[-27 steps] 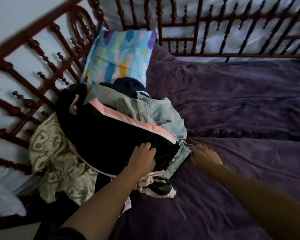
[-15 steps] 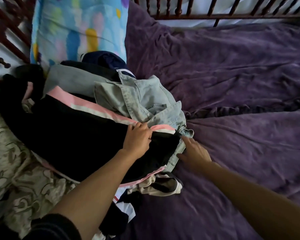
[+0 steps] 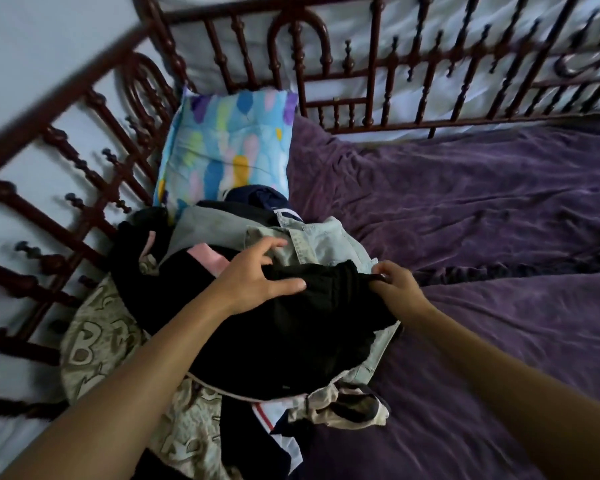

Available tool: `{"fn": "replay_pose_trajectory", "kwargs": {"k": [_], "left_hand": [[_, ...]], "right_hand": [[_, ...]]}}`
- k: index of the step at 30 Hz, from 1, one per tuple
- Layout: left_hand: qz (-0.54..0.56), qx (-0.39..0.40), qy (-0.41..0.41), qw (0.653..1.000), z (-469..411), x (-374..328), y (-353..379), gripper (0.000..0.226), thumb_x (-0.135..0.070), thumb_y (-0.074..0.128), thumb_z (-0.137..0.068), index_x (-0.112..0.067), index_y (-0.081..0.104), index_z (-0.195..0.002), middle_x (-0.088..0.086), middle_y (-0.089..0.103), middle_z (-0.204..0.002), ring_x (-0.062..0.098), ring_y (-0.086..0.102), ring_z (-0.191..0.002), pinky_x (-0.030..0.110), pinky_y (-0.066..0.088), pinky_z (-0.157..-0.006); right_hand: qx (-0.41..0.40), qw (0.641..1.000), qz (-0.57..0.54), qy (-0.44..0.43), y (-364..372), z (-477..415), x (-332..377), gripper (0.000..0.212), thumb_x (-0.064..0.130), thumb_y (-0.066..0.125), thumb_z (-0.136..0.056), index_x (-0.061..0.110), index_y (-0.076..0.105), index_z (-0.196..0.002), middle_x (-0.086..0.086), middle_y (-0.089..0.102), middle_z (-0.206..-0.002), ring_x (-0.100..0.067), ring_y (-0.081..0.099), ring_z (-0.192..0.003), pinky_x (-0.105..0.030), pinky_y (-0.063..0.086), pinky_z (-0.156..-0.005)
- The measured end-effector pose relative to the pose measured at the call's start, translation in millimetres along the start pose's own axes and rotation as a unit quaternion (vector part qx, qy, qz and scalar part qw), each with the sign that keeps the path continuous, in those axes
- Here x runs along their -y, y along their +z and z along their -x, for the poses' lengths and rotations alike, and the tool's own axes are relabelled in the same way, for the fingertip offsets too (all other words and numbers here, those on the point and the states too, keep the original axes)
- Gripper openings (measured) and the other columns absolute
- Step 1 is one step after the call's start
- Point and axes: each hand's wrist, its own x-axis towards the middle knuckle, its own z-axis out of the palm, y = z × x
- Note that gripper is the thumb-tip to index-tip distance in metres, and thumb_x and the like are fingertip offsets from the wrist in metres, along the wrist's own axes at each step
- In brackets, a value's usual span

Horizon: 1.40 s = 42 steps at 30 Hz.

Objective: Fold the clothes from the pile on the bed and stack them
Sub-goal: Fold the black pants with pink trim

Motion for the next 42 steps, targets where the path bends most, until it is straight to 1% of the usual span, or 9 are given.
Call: {"fn": "replay_pose_trajectory", "kwargs": {"k": [7,11,17,24,29,32,35,38,42], "left_hand": [[0.037,-0.191,0.185,0.963,31.8,-99.5,-32.3,0.008,-0.014,0.067,-0.087,-0.015,0.073,-0.092,-0.006,0.069,-0.084,-0.004,0.06,-0.078,0.012,0.043,-0.075],[0.092,-0.225,0.214,0.946,66.6,-143.1,-39.9,0.029,-0.035,0.059,-0.086,-0.007,0.067,-0.079,0.007,0.061,-0.075,0.017,0.057,-0.071,0.032,0.043,-0.066],[0.161,-0.297,0.179,0.924,129.4,-147.5,-59.7,0.023,-0.006,0.055,-0.092,-0.02,0.069,-0.081,0.0,0.068,-0.08,0.011,0.063,-0.076,0.024,0.048,-0.072],[0.119,-0.143,0.053,0.981,165.9,-167.8,-61.3,0.023,0.007,0.042,-0.094,-0.005,0.061,-0.093,0.007,0.053,-0.059,0.018,0.047,-0.053,0.021,0.034,-0.048],[-0.05,-0.067,0.14,0.987,176.7,-184.9,-78.8,0.041,-0.054,0.072,-0.075,-0.014,0.065,-0.086,0.0,0.063,-0.08,0.011,0.06,-0.078,0.026,0.043,-0.072],[-0.227,-0.185,0.178,0.939,177.8,-182.9,-106.9,0.022,-0.047,0.077,-0.073,-0.027,0.072,-0.078,-0.014,0.066,-0.066,-0.001,0.062,-0.067,0.019,0.045,-0.061],[-0.033,-0.331,0.208,0.92,177.4,-189.2,-144.9,0.021,-0.029,0.072,-0.083,-0.027,0.067,-0.063,-0.02,0.059,-0.049,-0.008,0.053,-0.046,0.008,0.036,-0.047],[0.065,-0.396,0.22,0.889,166.2,-206.8,-170.1,0.028,-0.029,0.067,-0.088,-0.016,0.063,-0.064,-0.009,0.054,-0.053,0.006,0.051,-0.053,0.023,0.038,-0.054],[0.049,-0.358,0.215,0.907,137.7,-228.1,-172.6,0.035,-0.034,0.058,-0.094,0.0,0.06,-0.095,0.016,0.063,-0.084,0.021,0.058,-0.074,0.032,0.044,-0.068]], "right_hand": [[0.09,0.962,0.224,-0.13,-69.6,69.1,82.2,0.067,0.037,0.091,-0.052,0.029,0.062,-0.112,0.009,0.069,-0.095,-0.008,0.066,-0.091,-0.027,0.053,-0.081],[0.023,0.896,0.434,-0.09,-83.8,96.1,70.2,0.037,0.037,0.084,-0.062,0.02,0.065,-0.09,0.005,0.062,-0.08,-0.018,0.063,-0.083,-0.031,0.044,-0.066],[-0.026,0.973,0.222,-0.053,-110.4,108.8,86.8,0.022,0.018,0.087,-0.065,0.011,0.067,-0.068,0.0,0.062,-0.072,-0.014,0.058,-0.072,-0.032,0.046,-0.067],[0.023,0.969,0.151,-0.195,-114.4,137.3,243.1,0.02,0.023,0.081,-0.07,0.016,0.073,-0.088,-0.001,0.075,-0.08,-0.014,0.072,-0.071,-0.024,0.057,-0.063],[0.165,0.95,0.227,-0.137,-131.5,151.6,300.1,0.031,0.005,0.081,-0.07,0.01,0.069,-0.098,-0.003,0.075,-0.09,-0.018,0.072,-0.083,-0.021,0.055,-0.067],[0.044,0.887,0.425,-0.175,-145.3,145.3,291.3,0.021,-0.002,0.074,-0.072,0.008,0.065,-0.088,-0.004,0.066,-0.079,-0.024,0.066,-0.081,-0.027,0.047,-0.066],[-0.186,0.78,0.558,-0.215,-153.9,142.0,273.6,0.018,0.002,0.062,-0.079,0.014,0.069,-0.091,-0.01,0.064,-0.086,-0.032,0.063,-0.087,-0.029,0.037,-0.065],[-0.22,0.857,0.405,-0.231,-153.3,145.2,280.5,0.024,-0.002,0.06,-0.082,0.016,0.07,-0.094,-0.01,0.067,-0.084,-0.03,0.063,-0.08,-0.03,0.042,-0.062],[-0.034,0.98,-0.096,-0.173,-136.6,165.1,312.6,0.018,0.0,0.052,-0.091,0.009,0.067,-0.095,-0.003,0.07,-0.068,-0.013,0.065,-0.057,-0.021,0.052,-0.05]]}}
